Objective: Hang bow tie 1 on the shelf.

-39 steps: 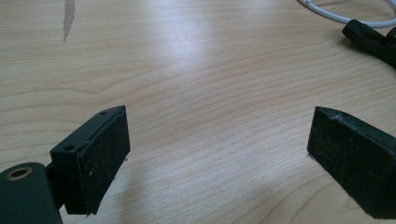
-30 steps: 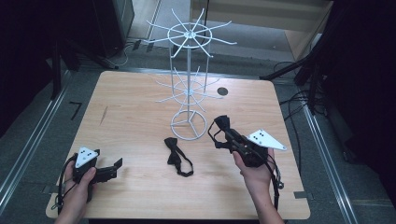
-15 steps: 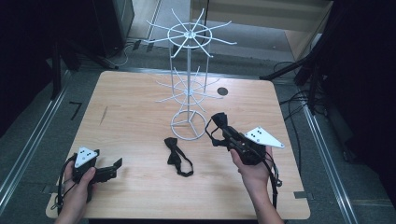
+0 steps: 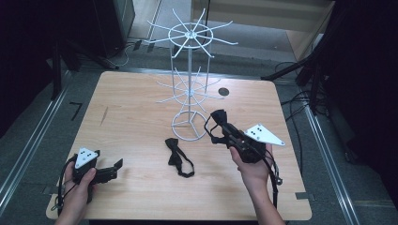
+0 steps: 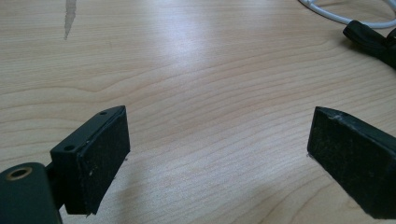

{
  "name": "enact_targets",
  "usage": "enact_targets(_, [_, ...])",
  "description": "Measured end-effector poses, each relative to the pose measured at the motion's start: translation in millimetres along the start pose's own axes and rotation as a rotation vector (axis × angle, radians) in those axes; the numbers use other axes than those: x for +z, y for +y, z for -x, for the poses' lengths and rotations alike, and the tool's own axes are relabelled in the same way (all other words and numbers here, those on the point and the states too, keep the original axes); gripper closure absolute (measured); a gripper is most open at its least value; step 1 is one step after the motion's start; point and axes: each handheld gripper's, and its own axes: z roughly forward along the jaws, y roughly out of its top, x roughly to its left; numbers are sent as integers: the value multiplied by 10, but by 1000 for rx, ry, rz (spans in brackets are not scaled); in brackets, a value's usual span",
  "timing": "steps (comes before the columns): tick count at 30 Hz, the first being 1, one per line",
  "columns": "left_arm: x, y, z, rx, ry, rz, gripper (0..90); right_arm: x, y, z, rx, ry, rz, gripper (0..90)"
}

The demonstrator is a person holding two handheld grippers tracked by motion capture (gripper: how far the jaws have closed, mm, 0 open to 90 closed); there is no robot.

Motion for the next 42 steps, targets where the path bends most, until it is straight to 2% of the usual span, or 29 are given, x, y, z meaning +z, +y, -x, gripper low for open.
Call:
enact_targets(23, [-4,0,4,5,6,1,62,81,179,-11,-21,-8,8,765])
enact_targets(30, [-4,-4,1,-2,5,-2,62,119,196,-6,10,3,19,764])
enact_targets(33, [-8,-6,10,7,6,-1,62,118,187,-23,-1,3,13,764])
enact_targets(42, [-12,-9,4,0,9,-4,62,87,194,-9,10,-2,24,765])
